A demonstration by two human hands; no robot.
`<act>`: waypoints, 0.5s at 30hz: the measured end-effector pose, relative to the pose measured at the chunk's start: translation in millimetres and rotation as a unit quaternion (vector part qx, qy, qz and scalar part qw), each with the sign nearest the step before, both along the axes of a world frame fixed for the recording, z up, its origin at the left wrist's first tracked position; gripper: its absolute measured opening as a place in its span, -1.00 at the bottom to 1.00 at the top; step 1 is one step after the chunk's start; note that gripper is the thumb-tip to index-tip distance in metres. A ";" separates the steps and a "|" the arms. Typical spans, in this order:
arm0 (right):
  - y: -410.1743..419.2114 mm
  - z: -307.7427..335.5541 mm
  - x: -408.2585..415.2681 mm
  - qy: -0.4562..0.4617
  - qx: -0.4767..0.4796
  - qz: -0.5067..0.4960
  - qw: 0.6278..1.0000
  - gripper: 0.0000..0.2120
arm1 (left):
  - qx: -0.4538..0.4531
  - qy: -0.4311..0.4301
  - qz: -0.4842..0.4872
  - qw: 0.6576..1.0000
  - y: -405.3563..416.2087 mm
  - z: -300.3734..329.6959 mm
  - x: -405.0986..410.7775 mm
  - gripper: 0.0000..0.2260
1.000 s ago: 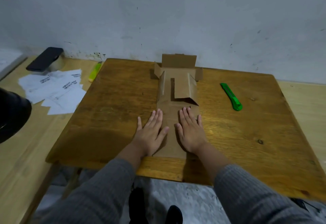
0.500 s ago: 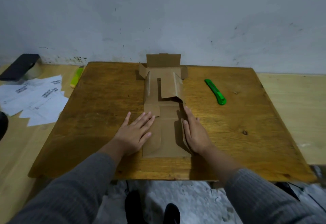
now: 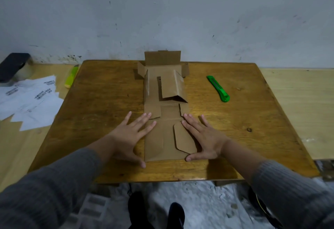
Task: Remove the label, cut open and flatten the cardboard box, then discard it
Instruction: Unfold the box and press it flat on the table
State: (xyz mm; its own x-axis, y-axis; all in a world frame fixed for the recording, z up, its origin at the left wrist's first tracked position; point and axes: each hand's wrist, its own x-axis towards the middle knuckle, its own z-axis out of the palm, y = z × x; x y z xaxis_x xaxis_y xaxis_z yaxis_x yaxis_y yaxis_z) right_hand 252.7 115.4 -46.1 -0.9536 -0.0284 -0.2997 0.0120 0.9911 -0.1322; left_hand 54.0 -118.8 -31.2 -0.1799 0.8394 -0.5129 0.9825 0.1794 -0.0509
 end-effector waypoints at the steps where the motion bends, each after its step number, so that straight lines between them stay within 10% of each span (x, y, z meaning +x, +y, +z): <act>1: -0.5 -1.8 0.1 0.002 -0.003 0.000 1.000 0.14 | 0.006 0.000 0.000 1.000 -0.8 -1.1 -0.3 0.18; 15: -3.9 -1.3 3.3 0.046 -0.005 0.003 0.999 0.10 | 0.071 -0.031 0.004 0.997 -6.0 0.3 -2.4 0.10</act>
State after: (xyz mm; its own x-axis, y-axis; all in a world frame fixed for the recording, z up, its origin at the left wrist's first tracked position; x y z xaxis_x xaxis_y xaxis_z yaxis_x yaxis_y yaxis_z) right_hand 256.0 111.5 -47.4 -0.9771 -0.0367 -0.2097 -0.0067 0.9898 -0.1420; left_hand 51.7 -124.8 -31.0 -0.1586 0.9028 -0.3998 0.9813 0.1889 0.0371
